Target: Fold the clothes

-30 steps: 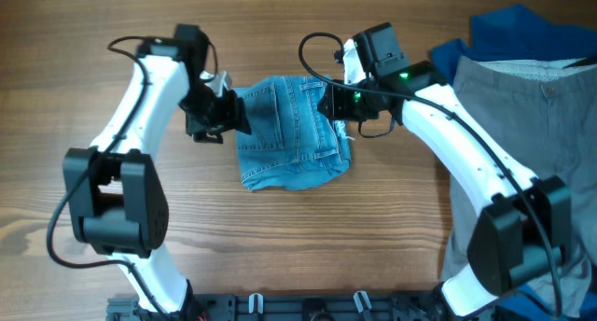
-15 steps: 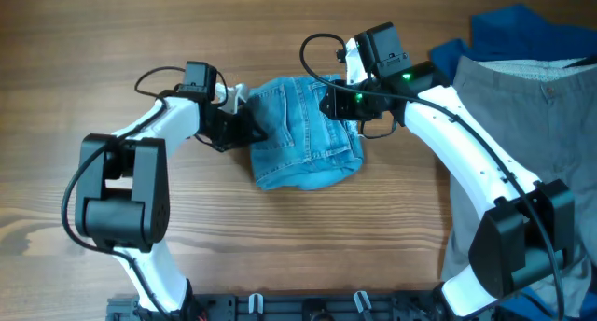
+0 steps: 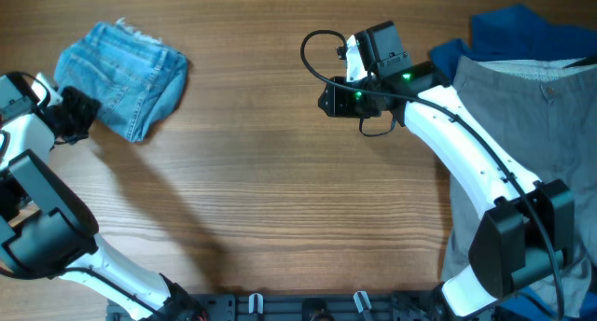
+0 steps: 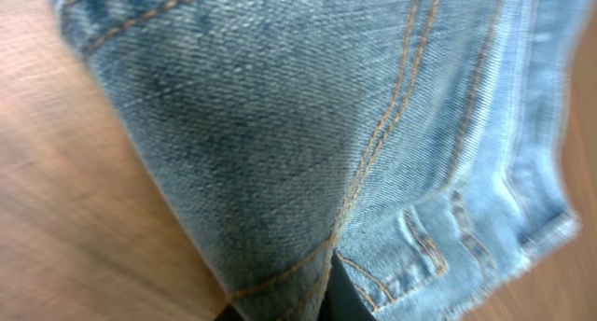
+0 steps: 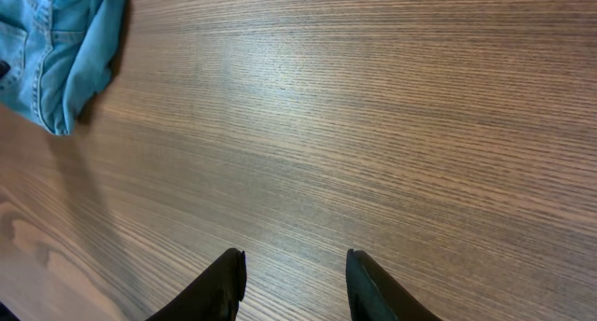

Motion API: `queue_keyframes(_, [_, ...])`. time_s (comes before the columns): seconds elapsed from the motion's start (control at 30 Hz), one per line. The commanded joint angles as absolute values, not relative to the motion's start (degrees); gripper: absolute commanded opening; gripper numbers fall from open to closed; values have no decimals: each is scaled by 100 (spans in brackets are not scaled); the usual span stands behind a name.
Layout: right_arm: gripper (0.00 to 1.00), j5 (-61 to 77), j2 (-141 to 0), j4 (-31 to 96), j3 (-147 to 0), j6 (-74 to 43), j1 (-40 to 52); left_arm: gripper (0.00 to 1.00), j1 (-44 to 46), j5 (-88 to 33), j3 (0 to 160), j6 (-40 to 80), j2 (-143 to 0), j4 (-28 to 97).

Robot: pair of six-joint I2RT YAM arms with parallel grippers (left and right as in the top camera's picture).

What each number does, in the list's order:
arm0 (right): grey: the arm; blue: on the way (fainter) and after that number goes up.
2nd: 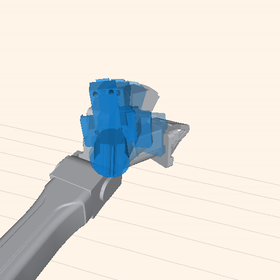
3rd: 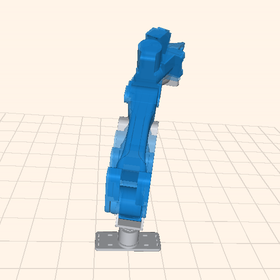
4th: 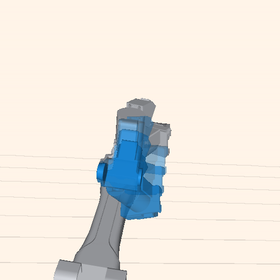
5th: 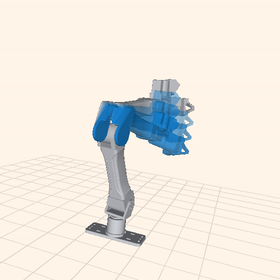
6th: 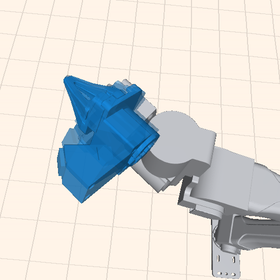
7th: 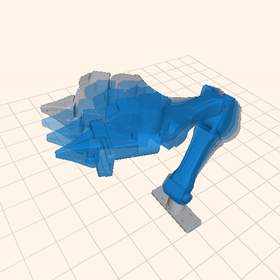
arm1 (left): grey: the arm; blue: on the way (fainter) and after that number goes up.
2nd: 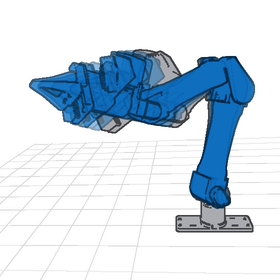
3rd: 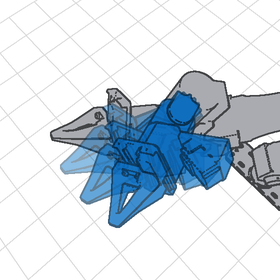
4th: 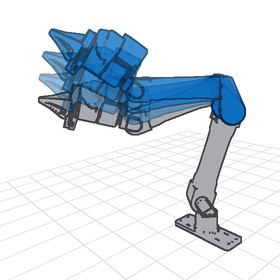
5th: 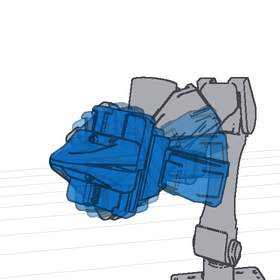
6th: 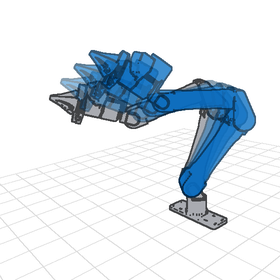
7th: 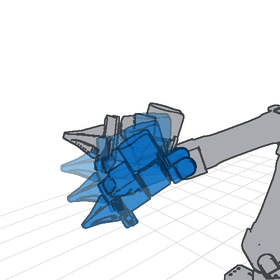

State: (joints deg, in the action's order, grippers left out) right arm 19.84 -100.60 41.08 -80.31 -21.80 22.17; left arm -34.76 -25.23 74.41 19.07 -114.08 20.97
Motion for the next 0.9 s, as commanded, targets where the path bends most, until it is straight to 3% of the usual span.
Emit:
queue_keyframes(0.0, [39, 1907, -9996, 4080, -8001, -2261, 2189, 14, -3610, -1957, 7334, 2882, -11618, 2182])
queue_keyframes(0.07, [40, 1905, -9996, 4080, -8001, -2246, 2187, 41, -3492, -2471, 7334, 2882, -11627, 2353])
queue_keyframes(0.13, [40, 1907, -9990, 4123, -8001, -2244, 2189, 60, -3339, -2532, 7334, 2877, -11625, 2676])
queue_keyframes(0.23, [38, 1935, -9837, 4289, -8003, -2178, 2189, 65, -3301, -2611, 7341, 2346, -11316, 3492])
queue_keyframes(0.47, [40, 1730, -7907, 4246, -8003, -1627, 2189, 67, -3094, -3186, 7345, 193, -7728, 4786])
queue_keyframes(0.5, [43, 1605, -7513, 4248, -8003, -1520, 2189, 68, -2961, -3378, 7345, -268, -7207, 4849])
queue_keyframes(0.6, [63, 1122, -6445, 4250, -8003, -1481, 2189, 84, -2381, -3527, 7345, -1149, -5629, 5092])
queue_keyframes(0.63, [96, 1028, -6060, 4278, -8003, -1505, 2189, 94, -2126, -3461, 7345, -1160, -5054, 5183])
queue_keyframes(0.67, [100, 1028, -5848, 4327, -8003, -1505, 2189, 100, -2025, -3345, 7345, -1160, -4751, 5273])
queue_keyframes(0.87, [100, 1031, -5513, 4799, -8001, -1516, 2189, 100, -1999, -3214, 7345, -1133, -4278, 5771])
